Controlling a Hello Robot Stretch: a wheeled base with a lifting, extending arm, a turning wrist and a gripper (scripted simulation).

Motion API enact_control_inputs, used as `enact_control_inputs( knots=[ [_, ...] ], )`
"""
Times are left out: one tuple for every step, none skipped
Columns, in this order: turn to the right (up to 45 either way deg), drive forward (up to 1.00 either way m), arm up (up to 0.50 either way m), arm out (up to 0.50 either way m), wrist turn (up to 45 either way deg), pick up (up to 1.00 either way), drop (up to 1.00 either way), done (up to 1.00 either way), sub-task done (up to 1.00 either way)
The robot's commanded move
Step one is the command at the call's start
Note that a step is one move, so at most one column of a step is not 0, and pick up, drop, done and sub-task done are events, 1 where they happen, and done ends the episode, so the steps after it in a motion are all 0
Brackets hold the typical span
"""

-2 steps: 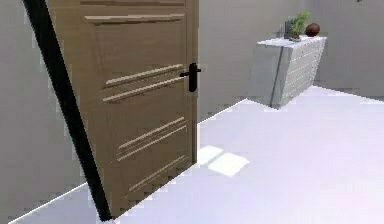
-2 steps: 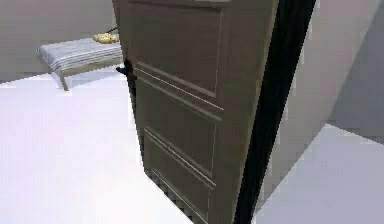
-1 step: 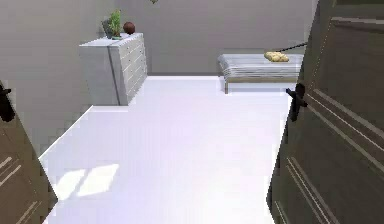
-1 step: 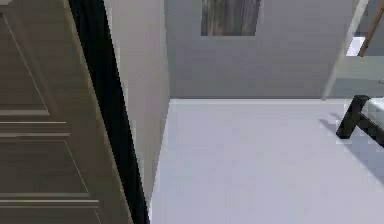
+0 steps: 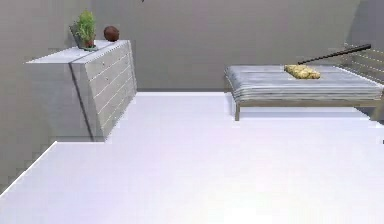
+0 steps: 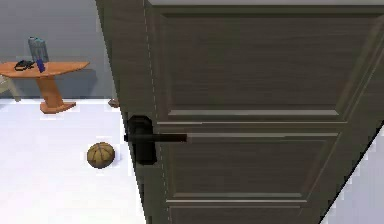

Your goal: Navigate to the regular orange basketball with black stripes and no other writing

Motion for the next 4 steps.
enact_control_inputs(
  knots=[
    [0.0,0.50,0.00,0.00,0.0,0.00,0.00,0.00,0.00],
    [45.0,0.00,0.00,0.00,0.0,0.00,0.00,0.00,0.00],
    [12.0,0.00,0.00,0.00,0.0,0.00,0.00,0.00,0.00],
    [3.0,0.00,0.00,0.00,0.0,0.00,0.00,0.00,0.00]
  ],
)
